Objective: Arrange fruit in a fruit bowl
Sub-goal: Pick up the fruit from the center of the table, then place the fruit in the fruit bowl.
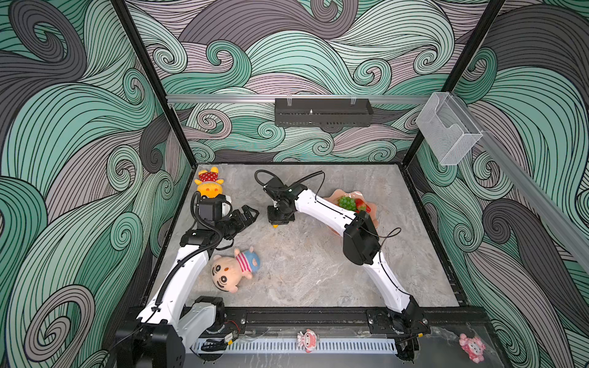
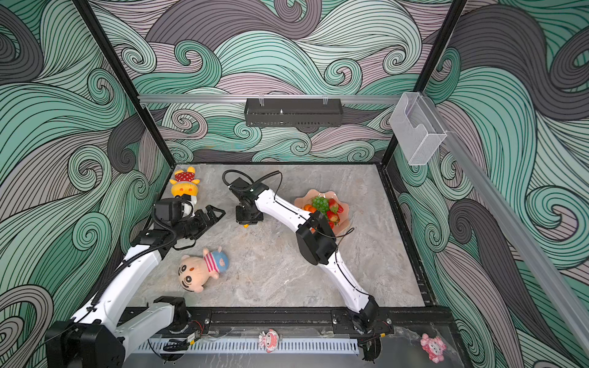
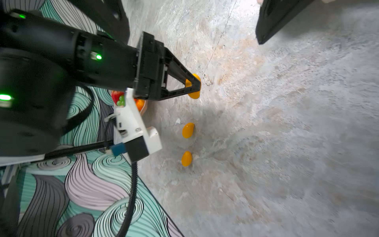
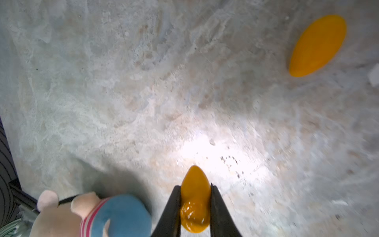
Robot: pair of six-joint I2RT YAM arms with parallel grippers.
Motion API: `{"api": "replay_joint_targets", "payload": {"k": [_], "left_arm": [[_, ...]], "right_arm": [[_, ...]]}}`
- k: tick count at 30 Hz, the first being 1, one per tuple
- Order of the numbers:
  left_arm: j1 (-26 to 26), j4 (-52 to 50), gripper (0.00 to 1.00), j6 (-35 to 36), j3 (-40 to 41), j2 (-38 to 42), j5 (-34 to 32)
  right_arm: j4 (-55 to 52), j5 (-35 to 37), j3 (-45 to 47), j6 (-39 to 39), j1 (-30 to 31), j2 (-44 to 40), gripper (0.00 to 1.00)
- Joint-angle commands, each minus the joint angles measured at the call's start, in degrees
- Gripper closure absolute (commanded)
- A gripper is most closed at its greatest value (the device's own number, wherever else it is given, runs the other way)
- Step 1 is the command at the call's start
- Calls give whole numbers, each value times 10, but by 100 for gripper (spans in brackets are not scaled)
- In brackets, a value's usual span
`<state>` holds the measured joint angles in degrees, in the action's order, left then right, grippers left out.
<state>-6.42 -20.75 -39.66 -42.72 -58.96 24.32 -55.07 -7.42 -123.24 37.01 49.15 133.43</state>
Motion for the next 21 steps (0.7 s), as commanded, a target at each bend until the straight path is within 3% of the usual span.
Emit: {"api": "replay_joint_targets", "payload": {"k": [1, 11, 21], "left_arm": [[-45, 36, 1, -17, -14, -23, -27], [-153, 91, 1, -35, -60, -116, -61], [-226, 99, 1, -21, -143, -216, -75]], "right_arm": [[35, 30, 76, -7, -14, -72, 80], [108, 45, 336, -7, -100, -260, 81], [109, 56, 403, -39, -199, -317, 80]]}}
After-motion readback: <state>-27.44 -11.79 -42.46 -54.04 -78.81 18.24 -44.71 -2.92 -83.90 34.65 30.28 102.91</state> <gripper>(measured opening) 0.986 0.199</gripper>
